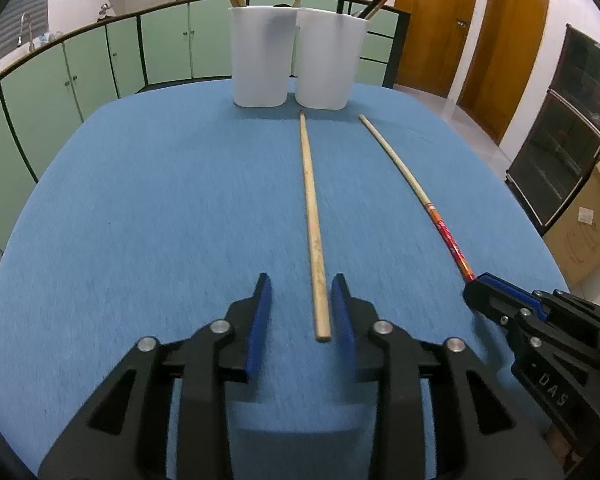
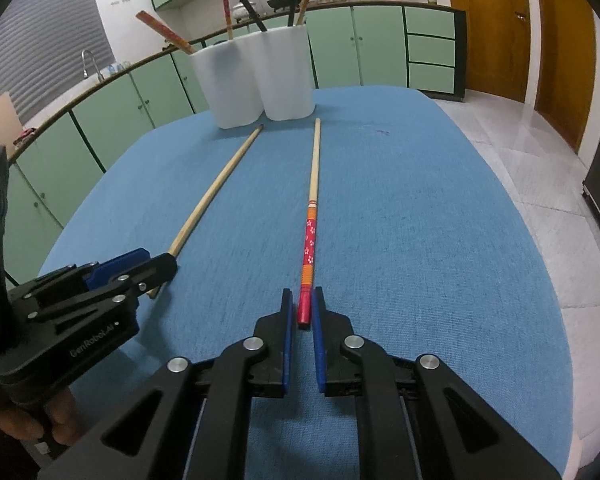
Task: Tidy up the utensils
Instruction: 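Move the left tool to the plain wooden chopstick while the right holds its chopstick, then close the left tool on the plain chopstick while the right regrasps its chopstick, then lift both chopsticks upright into the white holder and open both tools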
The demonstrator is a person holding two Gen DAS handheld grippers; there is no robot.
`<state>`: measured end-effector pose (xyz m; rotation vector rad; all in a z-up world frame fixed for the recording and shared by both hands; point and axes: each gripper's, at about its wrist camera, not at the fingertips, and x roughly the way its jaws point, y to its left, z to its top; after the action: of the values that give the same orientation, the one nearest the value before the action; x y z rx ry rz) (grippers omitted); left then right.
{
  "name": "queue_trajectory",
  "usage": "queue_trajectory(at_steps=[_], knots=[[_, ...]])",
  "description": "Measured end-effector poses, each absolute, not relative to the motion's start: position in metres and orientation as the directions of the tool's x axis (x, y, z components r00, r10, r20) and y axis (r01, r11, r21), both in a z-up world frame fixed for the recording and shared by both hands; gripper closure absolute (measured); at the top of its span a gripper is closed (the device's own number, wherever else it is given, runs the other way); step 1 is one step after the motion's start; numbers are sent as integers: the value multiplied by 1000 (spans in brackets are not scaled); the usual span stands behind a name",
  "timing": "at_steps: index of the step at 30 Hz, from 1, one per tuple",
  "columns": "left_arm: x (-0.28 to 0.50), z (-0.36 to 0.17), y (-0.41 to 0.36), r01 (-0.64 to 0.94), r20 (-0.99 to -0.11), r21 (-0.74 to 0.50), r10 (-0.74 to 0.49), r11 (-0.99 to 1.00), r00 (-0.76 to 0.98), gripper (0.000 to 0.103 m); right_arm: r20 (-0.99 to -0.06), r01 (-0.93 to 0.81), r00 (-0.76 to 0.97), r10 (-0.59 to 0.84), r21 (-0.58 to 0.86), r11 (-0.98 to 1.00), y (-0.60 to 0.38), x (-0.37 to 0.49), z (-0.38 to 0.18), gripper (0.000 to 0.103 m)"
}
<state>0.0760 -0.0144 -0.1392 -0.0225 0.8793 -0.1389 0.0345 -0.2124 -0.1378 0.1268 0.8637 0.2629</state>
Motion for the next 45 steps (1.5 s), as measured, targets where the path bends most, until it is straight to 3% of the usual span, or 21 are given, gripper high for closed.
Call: queue_trajectory(at_steps=[3,7,16,17,19,25,33,45], knots=[[71,-138,-13,115,-762,-87,-141,989,632,56,-725,-199,625,291,213,957,-214,26,-139,86],[67,-140,-3,86,-763,-129,-154,988,628,57,-720,-212,631,290,200,957,-214,21,-140,85],[67,-142,-13,99,-772,-70,-117,993,625,59,-727,-202,628,278,193,960,-212,30,-139,86],[67,-142,-14,101,-773,-64,-113,993,624,61,-729,-200,627,273,187,962,-211,30,-139,90],[68,-142,-17,115,-773,-60,-119,992,623,73,-732,-198,626,268,184,963,-211,32,-139,96],[68,-141,-20,122,-773,-60,-123,991,623,97,-728,-192,629,273,195,962,-213,32,-139,97],[65,-121,-16,121,-751,-63,-127,991,648,97,-678,-201,682,275,187,962,-222,27,-113,97],[61,-1,3,126,-531,-74,-146,989,835,97,-487,-269,820,300,136,954,-238,35,-6,97]])
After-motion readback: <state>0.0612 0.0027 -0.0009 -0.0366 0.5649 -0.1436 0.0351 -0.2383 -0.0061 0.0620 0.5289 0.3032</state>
